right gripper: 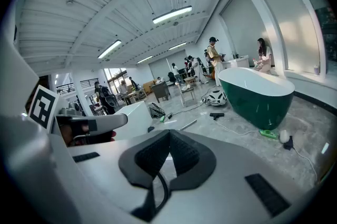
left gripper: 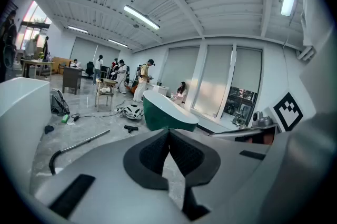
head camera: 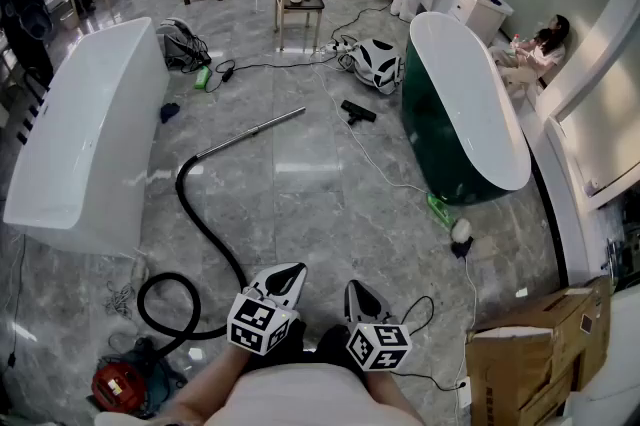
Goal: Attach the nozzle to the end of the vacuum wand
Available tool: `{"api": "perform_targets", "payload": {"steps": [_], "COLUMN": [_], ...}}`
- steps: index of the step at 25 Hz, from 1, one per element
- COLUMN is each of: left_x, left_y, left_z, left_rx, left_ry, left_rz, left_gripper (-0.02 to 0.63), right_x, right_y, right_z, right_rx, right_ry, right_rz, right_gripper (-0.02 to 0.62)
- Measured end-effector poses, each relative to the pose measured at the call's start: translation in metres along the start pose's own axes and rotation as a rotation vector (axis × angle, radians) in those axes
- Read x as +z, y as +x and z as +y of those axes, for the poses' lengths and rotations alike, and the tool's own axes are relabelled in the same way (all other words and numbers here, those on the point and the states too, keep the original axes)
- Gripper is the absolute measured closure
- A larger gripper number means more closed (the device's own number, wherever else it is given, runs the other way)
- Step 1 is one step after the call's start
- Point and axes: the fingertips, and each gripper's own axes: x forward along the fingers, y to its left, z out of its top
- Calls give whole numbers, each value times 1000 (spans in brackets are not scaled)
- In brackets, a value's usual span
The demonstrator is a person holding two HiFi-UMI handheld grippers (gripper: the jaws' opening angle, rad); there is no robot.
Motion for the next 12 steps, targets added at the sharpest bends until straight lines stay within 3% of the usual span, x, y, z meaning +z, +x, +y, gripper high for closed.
{"api": "perform_targets", "payload": {"steps": [12], "left_x": [5], "left_y": [-3], "left_z": [17], "left_rx": [6], "left_ry": [0], "left_rz": [-24], "left_gripper": [598], "right_x": [1], "right_y": [10], "right_z": [11], "right_rx": [8], "right_ry": [-10], "right_rz": [-7], "right_gripper": [580]}}
